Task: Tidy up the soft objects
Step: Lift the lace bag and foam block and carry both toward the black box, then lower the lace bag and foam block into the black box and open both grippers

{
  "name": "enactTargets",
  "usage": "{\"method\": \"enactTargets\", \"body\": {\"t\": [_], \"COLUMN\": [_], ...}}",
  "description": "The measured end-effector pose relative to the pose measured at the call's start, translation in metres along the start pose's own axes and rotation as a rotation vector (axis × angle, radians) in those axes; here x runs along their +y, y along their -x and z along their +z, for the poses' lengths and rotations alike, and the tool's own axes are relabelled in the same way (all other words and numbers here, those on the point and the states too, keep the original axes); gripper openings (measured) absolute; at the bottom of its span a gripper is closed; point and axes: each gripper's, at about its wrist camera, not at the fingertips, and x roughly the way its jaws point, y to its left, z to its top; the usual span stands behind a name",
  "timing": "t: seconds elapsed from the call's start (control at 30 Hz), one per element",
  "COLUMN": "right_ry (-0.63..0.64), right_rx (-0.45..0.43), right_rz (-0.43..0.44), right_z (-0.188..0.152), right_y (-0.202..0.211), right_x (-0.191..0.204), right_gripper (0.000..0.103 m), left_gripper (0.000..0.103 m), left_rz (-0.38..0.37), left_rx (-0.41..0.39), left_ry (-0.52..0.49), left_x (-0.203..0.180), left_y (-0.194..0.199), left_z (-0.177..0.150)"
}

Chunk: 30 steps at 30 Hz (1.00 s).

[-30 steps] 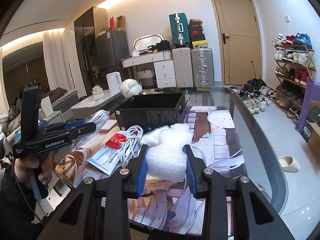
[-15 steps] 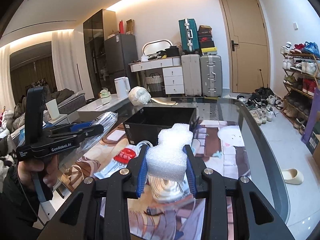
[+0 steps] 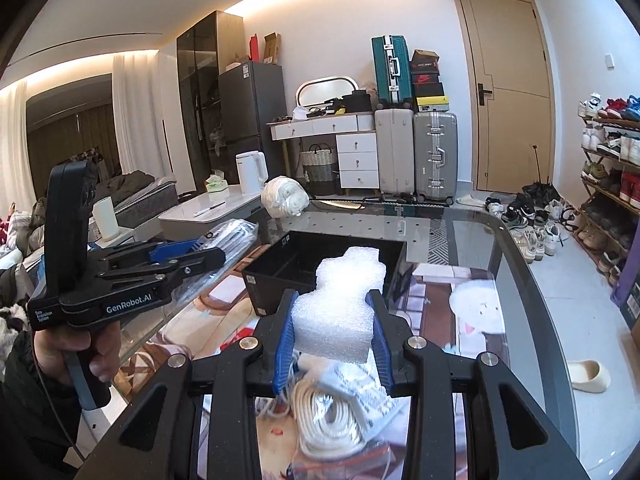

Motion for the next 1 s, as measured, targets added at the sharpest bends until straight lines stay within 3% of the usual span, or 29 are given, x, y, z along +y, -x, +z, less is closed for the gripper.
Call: {"method": "enactTargets", "body": {"t": [0.6, 1.0], "right_ry": [0.016, 0.023], "right_rx": [0.093, 0.211], "right_rz": [0.010, 0.024], "right_z": [0.038, 0.051], "right_y": [-0.068, -0.125], "right_x": [-0.015, -0.025], "right_gripper": [0.034, 0.034], "left_gripper": [0.036, 0.036], "left_rz": [-0.034, -0.036], "left_rx": [0.079, 0.161], "left_ry": [-0.026, -0.039], "left_x": [0.006, 0.010], "left_y": [-0.062, -0.108], "left_z": [0.031, 0.037]}}
